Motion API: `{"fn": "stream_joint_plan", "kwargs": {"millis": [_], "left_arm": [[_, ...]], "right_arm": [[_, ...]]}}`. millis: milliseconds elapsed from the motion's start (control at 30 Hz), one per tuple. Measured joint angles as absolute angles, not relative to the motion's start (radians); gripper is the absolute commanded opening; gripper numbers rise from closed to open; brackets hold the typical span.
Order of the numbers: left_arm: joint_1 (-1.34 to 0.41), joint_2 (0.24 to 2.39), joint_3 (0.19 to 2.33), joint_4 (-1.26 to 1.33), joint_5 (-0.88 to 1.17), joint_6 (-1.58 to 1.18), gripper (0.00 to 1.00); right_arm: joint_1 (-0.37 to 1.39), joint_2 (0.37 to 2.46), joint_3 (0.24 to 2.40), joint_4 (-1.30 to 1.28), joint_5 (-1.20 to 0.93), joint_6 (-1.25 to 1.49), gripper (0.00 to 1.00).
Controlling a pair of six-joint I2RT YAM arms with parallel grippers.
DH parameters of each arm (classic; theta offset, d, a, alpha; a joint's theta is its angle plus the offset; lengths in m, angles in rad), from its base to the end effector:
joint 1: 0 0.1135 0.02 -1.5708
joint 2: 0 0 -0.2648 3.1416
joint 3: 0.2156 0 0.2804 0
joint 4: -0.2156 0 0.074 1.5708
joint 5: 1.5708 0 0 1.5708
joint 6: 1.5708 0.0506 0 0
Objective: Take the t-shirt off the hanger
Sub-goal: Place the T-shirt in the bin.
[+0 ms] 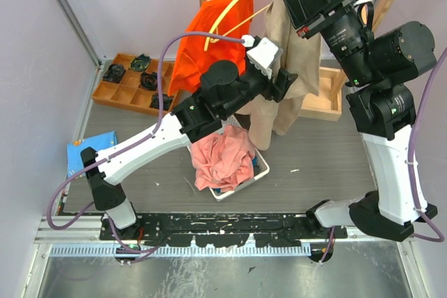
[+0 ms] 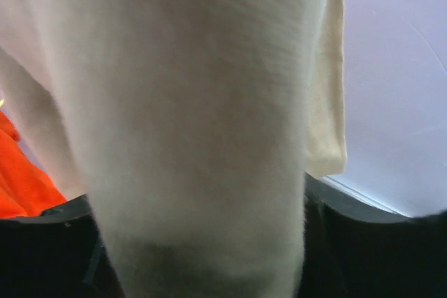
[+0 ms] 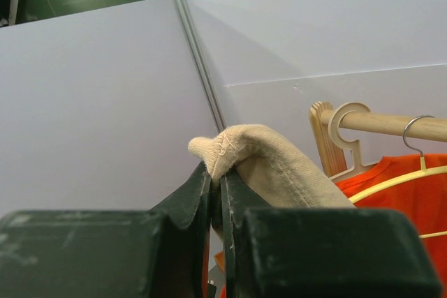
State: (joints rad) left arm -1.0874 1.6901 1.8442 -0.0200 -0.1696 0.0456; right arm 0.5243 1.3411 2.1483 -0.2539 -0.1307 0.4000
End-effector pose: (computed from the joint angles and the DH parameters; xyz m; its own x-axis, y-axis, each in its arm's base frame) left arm 0.2101 -0.3818 0.4943 0.0983 -0.0906 -0.9910 0.7913 0.6110 0.0226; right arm 0.1797 0.1116 0.6759 0.1883 0.5549 -0.8103 -0.7227 0.6370 0.2682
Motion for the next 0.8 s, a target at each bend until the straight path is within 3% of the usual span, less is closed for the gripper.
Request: {"fn": "stream_joint_plan", "kwargs": {"millis": [300, 800], "left_arm": [[-1.088, 1.747, 1.93, 0.025, -0.194, 0.017, 0.01], [-1.092, 1.616, 1.975, -0.132, -0.286, 0.104, 0.0]], "right_arm": [[0.524, 1.315, 2.149, -0.231, -0.112, 0.408, 0.01], [0.524, 1.167, 2.027, -0.236, 0.032, 0.37, 0.01]]}}
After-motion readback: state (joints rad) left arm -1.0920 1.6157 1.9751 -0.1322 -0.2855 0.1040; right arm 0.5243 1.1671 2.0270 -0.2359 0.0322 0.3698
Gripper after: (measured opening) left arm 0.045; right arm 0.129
